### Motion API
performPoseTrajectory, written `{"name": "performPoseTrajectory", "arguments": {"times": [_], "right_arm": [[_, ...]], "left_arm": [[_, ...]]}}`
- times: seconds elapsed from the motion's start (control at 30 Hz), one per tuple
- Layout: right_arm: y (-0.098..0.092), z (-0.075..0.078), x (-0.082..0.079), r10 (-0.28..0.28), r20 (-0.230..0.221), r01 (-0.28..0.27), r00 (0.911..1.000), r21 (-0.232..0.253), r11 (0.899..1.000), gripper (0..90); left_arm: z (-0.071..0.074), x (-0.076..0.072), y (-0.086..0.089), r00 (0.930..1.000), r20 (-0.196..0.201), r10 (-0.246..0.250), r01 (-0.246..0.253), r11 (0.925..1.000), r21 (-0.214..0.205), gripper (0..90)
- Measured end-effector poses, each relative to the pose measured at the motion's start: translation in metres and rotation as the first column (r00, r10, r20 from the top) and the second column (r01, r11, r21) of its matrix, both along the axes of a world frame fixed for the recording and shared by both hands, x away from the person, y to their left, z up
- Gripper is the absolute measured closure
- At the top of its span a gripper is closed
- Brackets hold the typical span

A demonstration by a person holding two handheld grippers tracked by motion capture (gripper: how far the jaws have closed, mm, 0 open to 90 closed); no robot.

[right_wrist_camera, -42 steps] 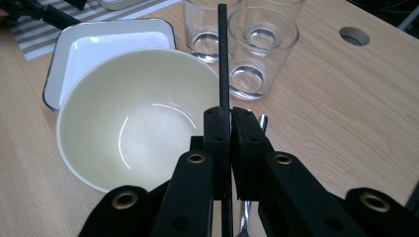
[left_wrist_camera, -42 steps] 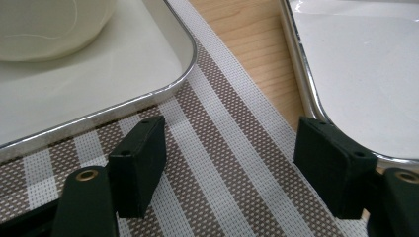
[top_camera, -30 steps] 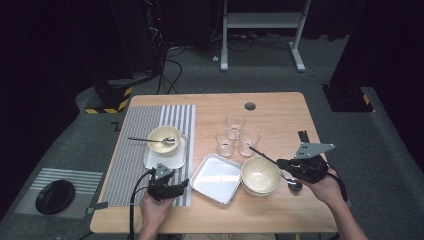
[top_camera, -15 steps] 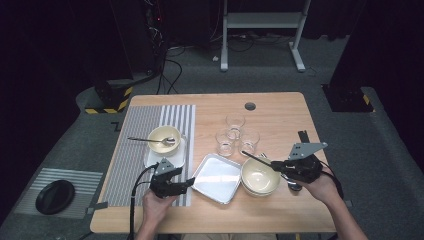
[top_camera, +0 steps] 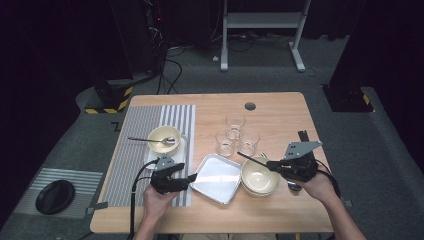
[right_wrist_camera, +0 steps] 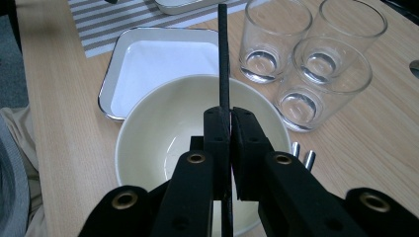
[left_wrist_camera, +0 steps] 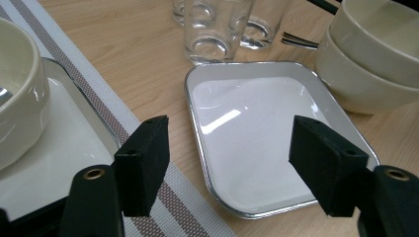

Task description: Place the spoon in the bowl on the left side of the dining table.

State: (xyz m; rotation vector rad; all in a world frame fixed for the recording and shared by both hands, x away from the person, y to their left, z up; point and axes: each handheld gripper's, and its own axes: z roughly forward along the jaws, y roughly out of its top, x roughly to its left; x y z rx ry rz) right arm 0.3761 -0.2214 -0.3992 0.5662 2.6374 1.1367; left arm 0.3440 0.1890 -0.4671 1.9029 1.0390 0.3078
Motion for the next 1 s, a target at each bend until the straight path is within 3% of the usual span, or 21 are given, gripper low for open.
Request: {"name": "performPoseTrajectory", "arguments": {"times": [0.1, 0.2, 0.47, 0.6, 0.63, 0.7, 0.73, 0.8, 0.83, 1.0], "right_arm": [[0.004, 0.000, 0.000, 0.006, -0.010, -0.006, 0.9999, 0.000, 1.000, 86.0], [0.005, 0.001, 0.001, 0.018, 0.000, -0.018, 0.9998, -0.001, 1.000, 86.0], [0.008, 0.000, 0.001, 0.038, -0.003, -0.038, 0.9993, 0.002, 0.999, 86.0], [0.010, 0.001, 0.001, 0.058, 0.006, -0.058, 0.9983, -0.006, 0.998, 86.0], [0.010, 0.001, 0.001, 0.056, 0.002, -0.056, 0.9984, -0.005, 0.998, 86.0], [0.011, 0.002, 0.000, 0.050, -0.011, -0.050, 0.9987, -0.004, 0.999, 86.0], [0.012, 0.002, 0.001, 0.067, 0.003, -0.067, 0.9977, -0.008, 0.998, 86.0], [0.013, 0.003, -0.001, 0.051, -0.024, -0.051, 0.9984, -0.006, 0.999, 86.0], [0.014, 0.003, 0.000, 0.065, -0.011, -0.065, 0.9978, -0.005, 0.998, 86.0], [0.018, 0.005, 0.000, 0.094, -0.005, -0.094, 0.9956, -0.011, 0.996, 86.0]], "left_arm": [[0.002, 0.001, 0.001, 0.9999, 0.009, -0.011, 0.011, 0.9998, -0.018, 30.9], [0.005, 0.002, 0.001, 0.9990, 0.023, -0.039, 0.039, 0.9992, -0.006, 30.8], [0.012, 0.006, -0.006, 0.9971, 0.018, -0.074, 0.074, 0.9964, -0.040, 30.2], [0.016, 0.008, -0.010, 0.9934, 0.030, -0.110, 0.111, 0.9935, -0.023, 30.1], [0.016, 0.008, -0.012, 0.9947, 0.024, -0.100, 0.101, 0.9941, -0.041, 30.0], [0.017, 0.010, -0.011, 0.9913, 0.037, -0.126, 0.127, 0.9912, -0.036, 30.0], [0.018, 0.010, -0.011, 0.9914, 0.030, -0.127, 0.128, 0.9906, -0.046, 29.9], [0.018, 0.010, -0.012, 0.9915, 0.030, -0.126, 0.128, 0.9900, -0.059, 29.9], [0.018, 0.009, -0.012, 0.9909, 0.036, -0.130, 0.132, 0.9893, -0.063, 30.0], [0.019, 0.008, -0.013, 0.9878, 0.046, -0.149, 0.152, 0.9867, -0.058, 31.1]]}}
